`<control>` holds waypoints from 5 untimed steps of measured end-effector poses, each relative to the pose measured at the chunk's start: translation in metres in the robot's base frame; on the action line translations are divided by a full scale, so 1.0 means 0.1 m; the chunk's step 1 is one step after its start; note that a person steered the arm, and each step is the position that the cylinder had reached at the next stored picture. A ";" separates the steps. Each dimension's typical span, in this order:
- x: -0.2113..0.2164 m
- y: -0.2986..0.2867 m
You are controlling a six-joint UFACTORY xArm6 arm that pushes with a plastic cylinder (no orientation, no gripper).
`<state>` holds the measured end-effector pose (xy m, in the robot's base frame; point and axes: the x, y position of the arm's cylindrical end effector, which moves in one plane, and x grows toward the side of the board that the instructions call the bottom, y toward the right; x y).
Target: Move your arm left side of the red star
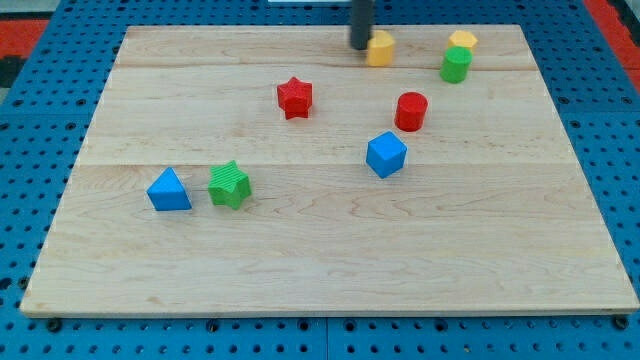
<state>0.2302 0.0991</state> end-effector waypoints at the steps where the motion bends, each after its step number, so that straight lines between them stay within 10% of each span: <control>1: 0.07 0.27; 4: 0.86 -2.37; 5: 1.12 -1.58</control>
<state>0.3426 -0.0592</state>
